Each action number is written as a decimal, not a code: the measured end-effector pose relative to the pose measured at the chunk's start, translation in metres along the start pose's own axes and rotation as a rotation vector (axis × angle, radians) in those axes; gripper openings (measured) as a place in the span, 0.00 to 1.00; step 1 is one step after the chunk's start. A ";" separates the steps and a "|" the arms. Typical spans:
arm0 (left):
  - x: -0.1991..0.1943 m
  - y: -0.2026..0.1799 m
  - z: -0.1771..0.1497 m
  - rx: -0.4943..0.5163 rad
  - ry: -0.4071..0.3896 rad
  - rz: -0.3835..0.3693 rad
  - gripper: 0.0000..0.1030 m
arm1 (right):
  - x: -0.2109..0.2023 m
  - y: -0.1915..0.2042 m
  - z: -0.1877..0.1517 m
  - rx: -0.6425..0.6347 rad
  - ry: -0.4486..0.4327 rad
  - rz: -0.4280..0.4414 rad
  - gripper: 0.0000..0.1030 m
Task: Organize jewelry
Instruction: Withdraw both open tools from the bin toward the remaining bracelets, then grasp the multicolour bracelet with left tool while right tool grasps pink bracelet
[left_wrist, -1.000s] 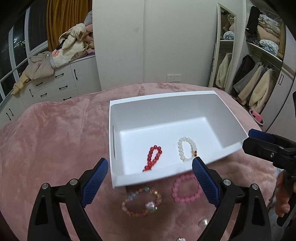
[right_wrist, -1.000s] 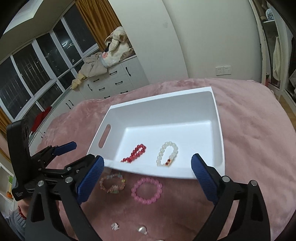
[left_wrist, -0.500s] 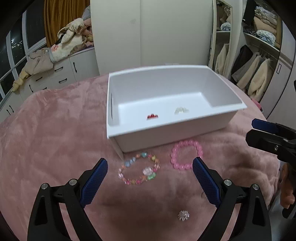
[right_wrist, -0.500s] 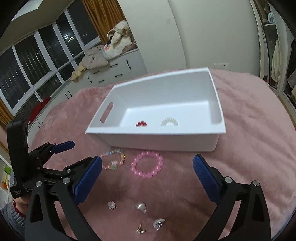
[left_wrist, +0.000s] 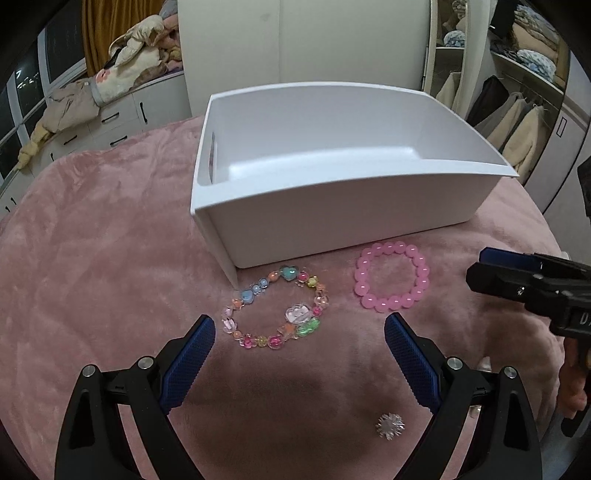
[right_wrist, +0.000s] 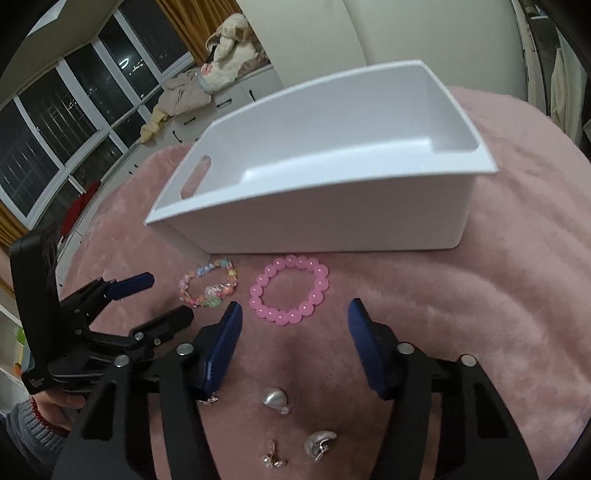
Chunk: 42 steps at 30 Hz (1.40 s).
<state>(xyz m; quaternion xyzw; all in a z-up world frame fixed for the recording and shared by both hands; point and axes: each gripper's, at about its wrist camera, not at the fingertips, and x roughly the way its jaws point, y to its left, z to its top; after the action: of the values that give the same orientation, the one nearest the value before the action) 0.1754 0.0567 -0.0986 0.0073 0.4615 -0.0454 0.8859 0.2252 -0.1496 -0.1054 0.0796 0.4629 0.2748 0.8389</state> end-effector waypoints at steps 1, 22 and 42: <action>0.003 0.002 0.000 -0.004 0.002 0.000 0.91 | 0.005 -0.001 0.000 0.003 0.009 0.002 0.51; 0.043 0.013 -0.007 -0.027 0.095 0.016 0.23 | 0.049 -0.009 -0.001 0.012 0.051 -0.020 0.16; -0.004 0.008 -0.005 -0.043 0.003 -0.044 0.22 | -0.019 0.001 0.001 -0.009 -0.055 -0.022 0.12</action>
<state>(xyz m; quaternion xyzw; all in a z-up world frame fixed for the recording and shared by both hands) 0.1702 0.0649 -0.0986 -0.0216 0.4636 -0.0549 0.8841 0.2179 -0.1586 -0.0907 0.0781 0.4394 0.2656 0.8546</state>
